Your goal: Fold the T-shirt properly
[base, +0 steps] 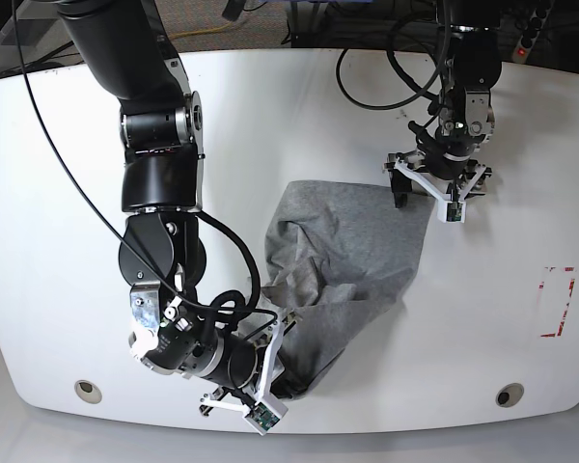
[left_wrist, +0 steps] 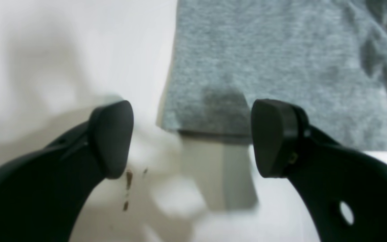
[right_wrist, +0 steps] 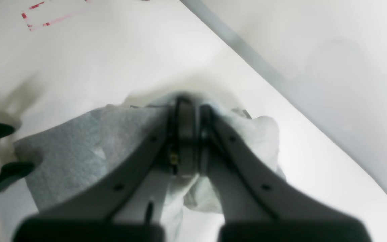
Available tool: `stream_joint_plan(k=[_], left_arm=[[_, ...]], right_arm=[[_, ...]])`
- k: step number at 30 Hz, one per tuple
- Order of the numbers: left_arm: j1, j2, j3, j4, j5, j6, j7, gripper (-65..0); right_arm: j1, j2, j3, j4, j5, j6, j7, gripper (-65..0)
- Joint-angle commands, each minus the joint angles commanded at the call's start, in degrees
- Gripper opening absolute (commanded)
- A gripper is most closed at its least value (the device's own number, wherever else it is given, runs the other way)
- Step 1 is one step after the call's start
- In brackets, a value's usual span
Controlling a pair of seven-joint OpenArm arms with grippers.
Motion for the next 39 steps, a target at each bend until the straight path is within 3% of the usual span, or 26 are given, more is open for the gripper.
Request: stream_joint_plan(k=[6,14,20,27,34,39], left_arm=[[-0.6,1.1,0.3,-3.3,0.0,-0.1,0.0,-16.9],[-1.8,1.1,1.2,-6.8,0.1,-0.1,0.0,-64.7],[-1.5,0.6,1.1,-5.4,0.1,-0.1,0.0,-65.0],[-1.3,-2.7,1.0,3.8,0.4,0.3,0.5,-65.0],[-2.5,-7.3,-3.8,13.5,0.5,0.1,5.2,-65.0],[-8.6,-12.1,-4.7,21.9,0.5,0.0,11.9,-65.0]], right_arm=[[-0.2,0.7,0.1,0.1,0.0,0.0,0.0,-65.0],[-0.1,1.2,0.1,0.1,0.0,0.0,0.0,-65.0],[-0.1,1.9,0.2,0.1,0.0,0.0,0.0,-65.0],[0.2,4.5,0.2,4.0,0.0,0.0,0.0,-65.0],[4.7,6.7,0.1,3.6,-0.4,0.0,0.0,-65.0],[9.8,7.9,-0.1,3.5,-0.4,0.0,0.0,-65.0]])
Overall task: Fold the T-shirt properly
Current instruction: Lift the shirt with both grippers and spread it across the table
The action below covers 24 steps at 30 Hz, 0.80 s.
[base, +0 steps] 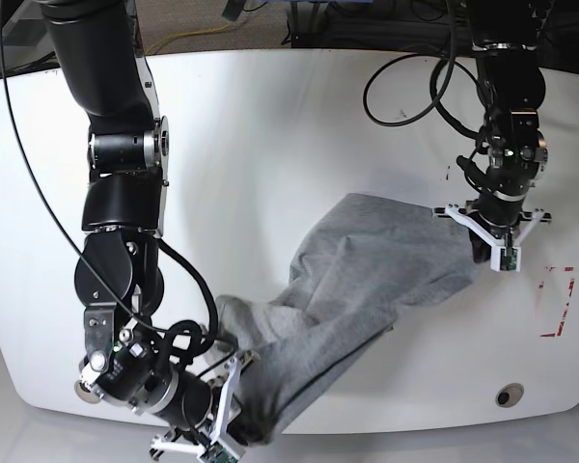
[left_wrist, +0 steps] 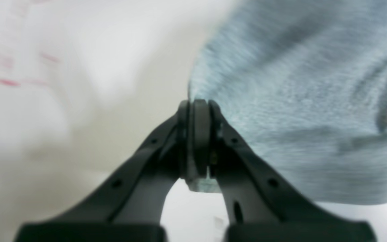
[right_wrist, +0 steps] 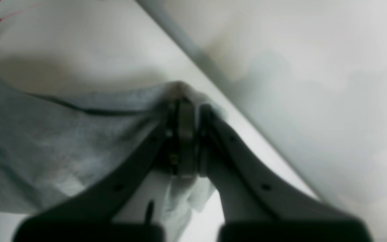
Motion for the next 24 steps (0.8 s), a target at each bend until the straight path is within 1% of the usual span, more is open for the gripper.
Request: stream_joint_plan(k=[4,6,8,9,10,12,14,16,18,20,22,24], left_arm=[[-6.4,-4.6,-1.6,5.5,-0.2,-0.1,4.9,-65.0],[-10.3,-6.7,-1.8,6.4,-0.4,-0.1,7.4,-65.0],[-15.9,-10.0,-2.7,6.5,-0.6,-0.4,9.8,-65.0],[-17.8,-11.0,-3.3,6.5,-0.6,-1.1,10.4,-65.0],[-20.3,-12.0,-4.2,6.5,-0.6,-2.6,11.1,-65.0],[-26.1,-13.7,-6.5,6.2,-0.3,-6.1,12.3,-65.0],[-30.9,-14.6,-7.4,6.2,-0.1,-8.4,13.5,-65.0],[-35.2,-16.0,-7.3,6.2,-0.1,-10.4,15.7,-65.0],[-37.6,-16.5,-7.2,6.2,-0.4,-11.5,17.8,-65.0],[-38.9,-16.5,-7.1,6.2,-0.5,-12.4,19.5,-65.0],[-38.8,-16.5,-6.0,6.3,-0.5,-13.2,19.9,-65.0],[-36.2,-16.4,-5.5,6.4,-0.6,-14.5,20.1,-65.0]], right_arm=[[4.6,0.7,-0.3,0.0,0.0,0.0,0.0,-65.0],[6.7,1.7,-0.3,0.0,0.0,0.0,0.0,-65.0],[9.3,2.5,-0.3,0.0,0.0,0.0,0.0,-65.0],[10.2,2.6,-0.3,0.0,0.0,0.0,-0.2,-65.0],[11.2,2.8,-0.3,0.1,0.0,0.0,-1.0,-65.0],[14.0,4.7,-0.3,0.1,0.4,0.0,-3.0,-65.0],[15.0,5.7,-0.2,0.2,0.4,0.0,-3.6,-65.0],[15.1,6.3,-0.2,0.6,0.4,0.0,-3.7,-65.0],[14.9,6.8,-0.2,1.7,0.4,0.0,-3.9,-65.0],[12.4,7.5,-0.1,2.8,0.4,0.0,-5.1,-65.0],[10.3,7.6,0.1,4.6,0.4,0.0,-6.2,-65.0],[6.3,7.6,0.2,7.4,0.4,0.0,-7.6,-65.0]])
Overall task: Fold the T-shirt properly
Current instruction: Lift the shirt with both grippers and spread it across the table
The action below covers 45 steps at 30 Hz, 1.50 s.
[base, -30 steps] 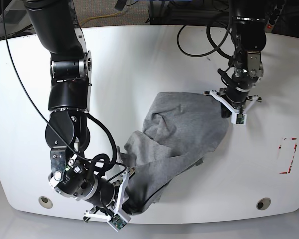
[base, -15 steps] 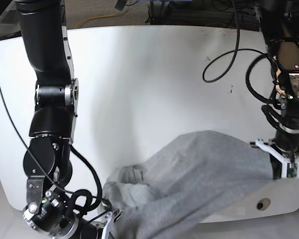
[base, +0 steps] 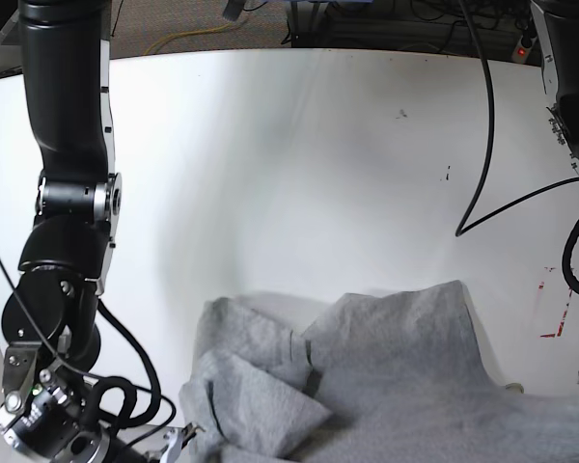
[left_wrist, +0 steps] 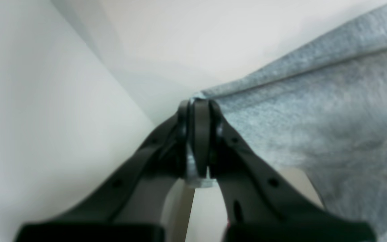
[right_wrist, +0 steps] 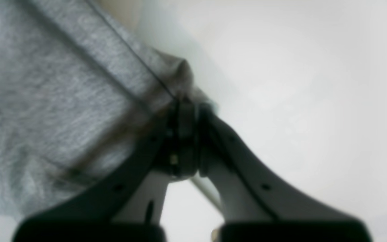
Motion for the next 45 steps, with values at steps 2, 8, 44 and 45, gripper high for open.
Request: stream_joint_plan(k=[2,8,44,45], left_arm=[[3.3,0.2,0.0,0.0,0.0,-1.4,-0.2,-65.0],[15.3,4.1,-1.5,0.0,0.4,-6.6,-0.2,-65.0],[59.9,10.1,-25.9,-7.6,0.6,-10.7,-7.9,-65.0],[59.8,9.9,-25.9,-8.4,0.6,-10.7,-7.9,-65.0]], right_arm=[[-5.2,-0.1,0.0,2.6,0.0,0.0,-0.3,-65.0],[-21.4,-0.2,0.1,10.8,0.0,0.0,-0.3,-65.0],[-74.9,-20.7,13.0,19.9,2.1,0.0,-0.4,-26.6],[-74.9,-20.8,14.2,19.9,4.7,0.0,-0.4,-22.8]])
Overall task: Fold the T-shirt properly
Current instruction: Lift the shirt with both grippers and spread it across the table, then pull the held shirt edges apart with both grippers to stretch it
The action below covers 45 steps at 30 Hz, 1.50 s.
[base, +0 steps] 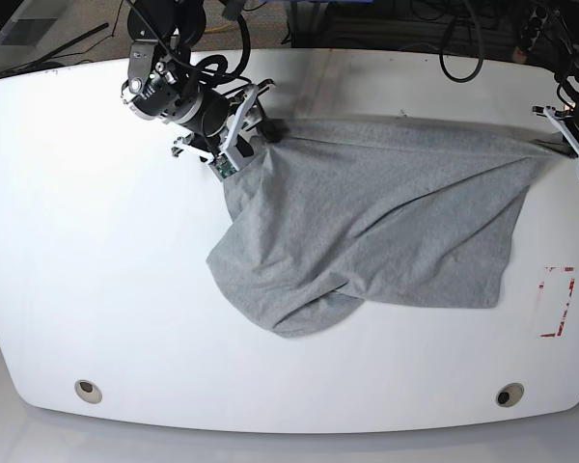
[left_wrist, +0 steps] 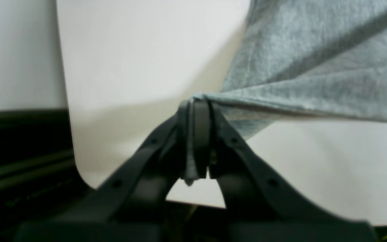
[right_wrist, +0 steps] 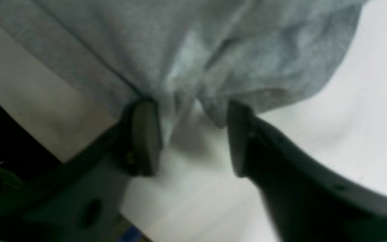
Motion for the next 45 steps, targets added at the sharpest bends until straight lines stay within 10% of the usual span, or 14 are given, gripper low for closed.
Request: stream_joint_plan(k=[7,25,45], left_arm=[[-0.1,-0.1,1.2,-4.2,0.0,0.0,-6.5,-65.0],[-0.1,-2.4,4.0,-6.1,-0.1,0.0,-7.6,-65.0],[-0.1,-2.1,4.0,-6.2,-0.1,0.4,-7.6,-65.0]], right_arm=[[0.8,0.4,17.3,-5.2,20.0,0.0,0.0,-20.6],[12.8,3.6,14.2,-27.8,17.6,0.0,0.3,-21.2],[12.7,1.8,8.1,-25.8,11.5,-0.13,1.1,-65.0]])
